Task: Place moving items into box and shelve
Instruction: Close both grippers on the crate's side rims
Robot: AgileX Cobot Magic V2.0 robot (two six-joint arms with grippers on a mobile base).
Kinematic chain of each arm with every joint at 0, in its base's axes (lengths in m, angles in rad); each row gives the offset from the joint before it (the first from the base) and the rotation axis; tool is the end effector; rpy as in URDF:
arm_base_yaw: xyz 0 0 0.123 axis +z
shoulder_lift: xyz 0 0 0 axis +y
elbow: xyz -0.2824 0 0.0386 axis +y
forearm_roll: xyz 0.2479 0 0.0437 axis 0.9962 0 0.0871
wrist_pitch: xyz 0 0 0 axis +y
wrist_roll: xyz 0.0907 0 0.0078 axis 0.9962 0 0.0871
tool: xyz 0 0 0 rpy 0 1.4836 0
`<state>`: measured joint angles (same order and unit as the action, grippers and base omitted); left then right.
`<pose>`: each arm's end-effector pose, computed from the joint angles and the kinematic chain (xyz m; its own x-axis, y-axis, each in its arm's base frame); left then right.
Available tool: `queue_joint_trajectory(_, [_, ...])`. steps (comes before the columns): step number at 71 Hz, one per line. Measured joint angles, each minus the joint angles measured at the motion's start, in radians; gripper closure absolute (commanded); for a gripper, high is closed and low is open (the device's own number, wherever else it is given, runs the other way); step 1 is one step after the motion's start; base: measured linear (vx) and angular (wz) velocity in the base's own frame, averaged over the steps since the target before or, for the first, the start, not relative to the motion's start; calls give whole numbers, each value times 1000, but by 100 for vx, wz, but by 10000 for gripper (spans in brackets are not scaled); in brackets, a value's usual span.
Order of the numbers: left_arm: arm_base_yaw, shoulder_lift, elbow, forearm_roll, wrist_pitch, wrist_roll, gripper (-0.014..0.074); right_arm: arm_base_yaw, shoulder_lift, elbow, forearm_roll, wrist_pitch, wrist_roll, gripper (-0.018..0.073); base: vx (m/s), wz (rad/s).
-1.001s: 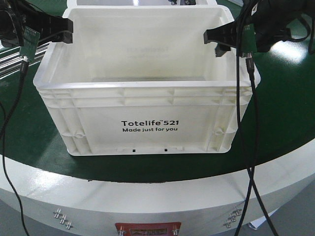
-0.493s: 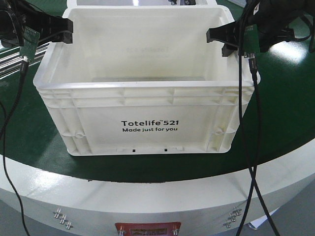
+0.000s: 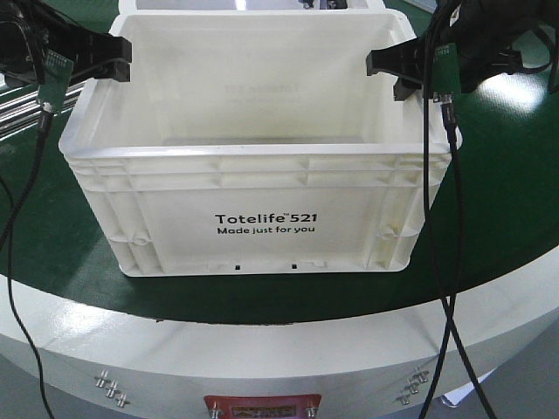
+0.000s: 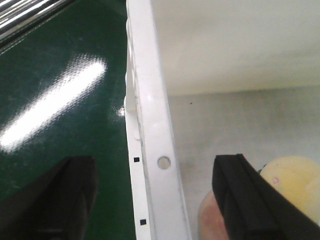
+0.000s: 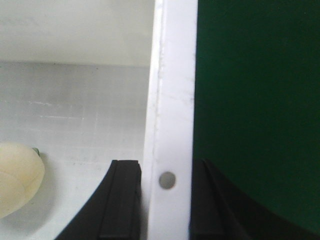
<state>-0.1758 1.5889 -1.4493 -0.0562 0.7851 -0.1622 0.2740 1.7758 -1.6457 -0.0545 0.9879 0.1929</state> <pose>0.3500 -0.0658 0.3458 -0.7565 -0.0692 -0.6504 0.0502 0.9853 -0.1633 0.3799 0.1025 0.3248 -0.8546 -0.0719 -0.5142 -0.1106 0.9928 0.0450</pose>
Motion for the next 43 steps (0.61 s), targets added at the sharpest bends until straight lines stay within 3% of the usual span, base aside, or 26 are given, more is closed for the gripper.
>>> queue_joint_trajectory(43, [0, 31, -3, -63, 47, 50, 11, 0, 0, -1, 1, 1, 0, 574, 0, 0])
